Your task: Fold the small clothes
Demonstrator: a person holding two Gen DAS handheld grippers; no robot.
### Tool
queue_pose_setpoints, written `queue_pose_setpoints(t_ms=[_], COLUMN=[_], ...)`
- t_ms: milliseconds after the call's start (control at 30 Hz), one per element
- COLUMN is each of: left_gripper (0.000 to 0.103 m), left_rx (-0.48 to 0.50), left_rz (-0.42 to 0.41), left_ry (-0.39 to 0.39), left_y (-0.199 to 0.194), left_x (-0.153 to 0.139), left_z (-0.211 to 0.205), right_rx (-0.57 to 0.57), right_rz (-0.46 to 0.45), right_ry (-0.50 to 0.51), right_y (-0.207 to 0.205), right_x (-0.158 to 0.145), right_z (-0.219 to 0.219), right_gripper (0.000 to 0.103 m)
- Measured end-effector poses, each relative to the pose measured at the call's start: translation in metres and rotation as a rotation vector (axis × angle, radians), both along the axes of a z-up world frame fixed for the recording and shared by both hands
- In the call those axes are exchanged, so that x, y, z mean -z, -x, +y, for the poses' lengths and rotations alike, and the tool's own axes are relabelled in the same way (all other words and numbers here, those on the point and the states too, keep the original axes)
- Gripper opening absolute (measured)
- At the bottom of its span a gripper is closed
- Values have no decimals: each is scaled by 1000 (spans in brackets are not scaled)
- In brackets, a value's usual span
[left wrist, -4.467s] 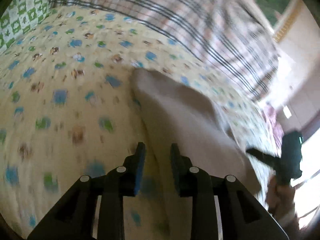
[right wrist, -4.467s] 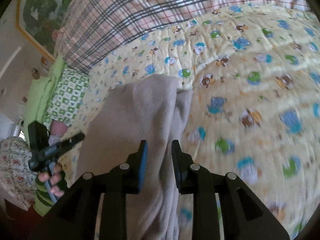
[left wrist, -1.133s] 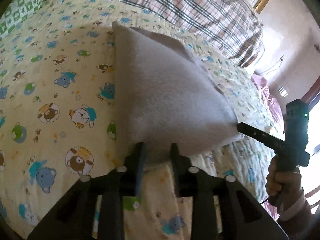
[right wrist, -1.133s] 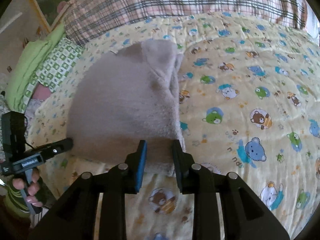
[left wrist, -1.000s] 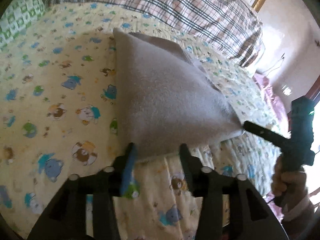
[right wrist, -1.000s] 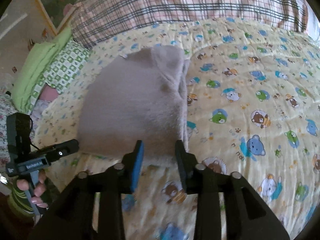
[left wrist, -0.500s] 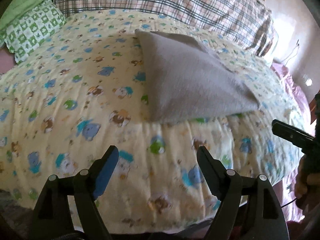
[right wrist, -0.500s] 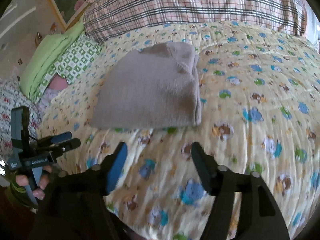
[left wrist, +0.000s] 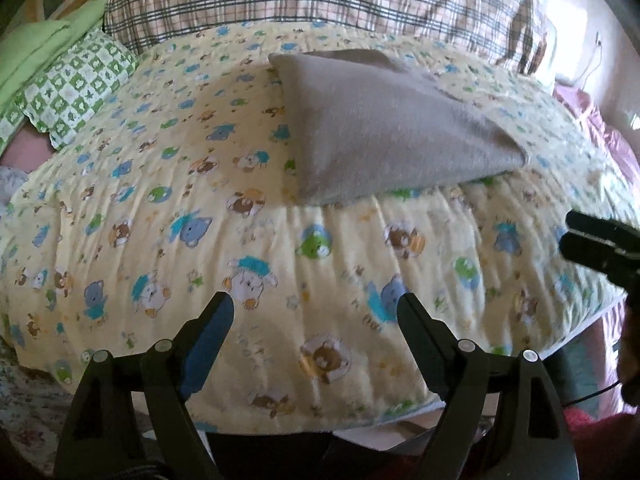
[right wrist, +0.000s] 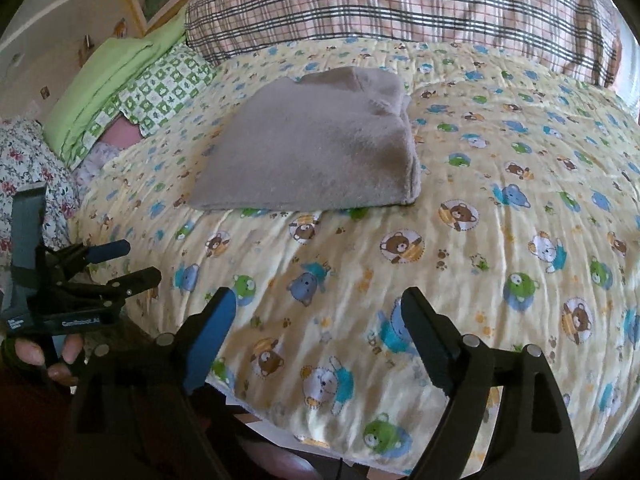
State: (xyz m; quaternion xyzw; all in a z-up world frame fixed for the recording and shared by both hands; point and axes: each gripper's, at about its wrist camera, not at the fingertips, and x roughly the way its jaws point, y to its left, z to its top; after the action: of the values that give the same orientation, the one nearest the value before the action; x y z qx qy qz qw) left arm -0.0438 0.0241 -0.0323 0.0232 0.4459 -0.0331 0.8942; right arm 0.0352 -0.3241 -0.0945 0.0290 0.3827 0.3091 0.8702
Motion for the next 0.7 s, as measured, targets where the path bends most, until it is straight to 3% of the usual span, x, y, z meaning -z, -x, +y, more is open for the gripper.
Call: queue_pose_setpoints(t_ms=[267, 467, 600, 700], left_gripper=[85, 85, 85, 85], left_rx=[-29, -57, -53, -58], left_rz=[-22, -23, 2, 25], left_ry=[36, 175, 300, 347], left_y=[-31, -76, -117, -152], left_x=[-11, -21, -22, -22], left_z=[3, 20, 30, 34], right_rx=[2, 23, 29, 40], right_rz=[-1, -41, -25, 1], right_ry=[-45, -81, -119, -147], right_y=[-21, -63, -103, -136], right_x=[-7, -28, -37, -40], right_z=[4, 4, 6, 9], right_gripper=[85, 85, 85, 85])
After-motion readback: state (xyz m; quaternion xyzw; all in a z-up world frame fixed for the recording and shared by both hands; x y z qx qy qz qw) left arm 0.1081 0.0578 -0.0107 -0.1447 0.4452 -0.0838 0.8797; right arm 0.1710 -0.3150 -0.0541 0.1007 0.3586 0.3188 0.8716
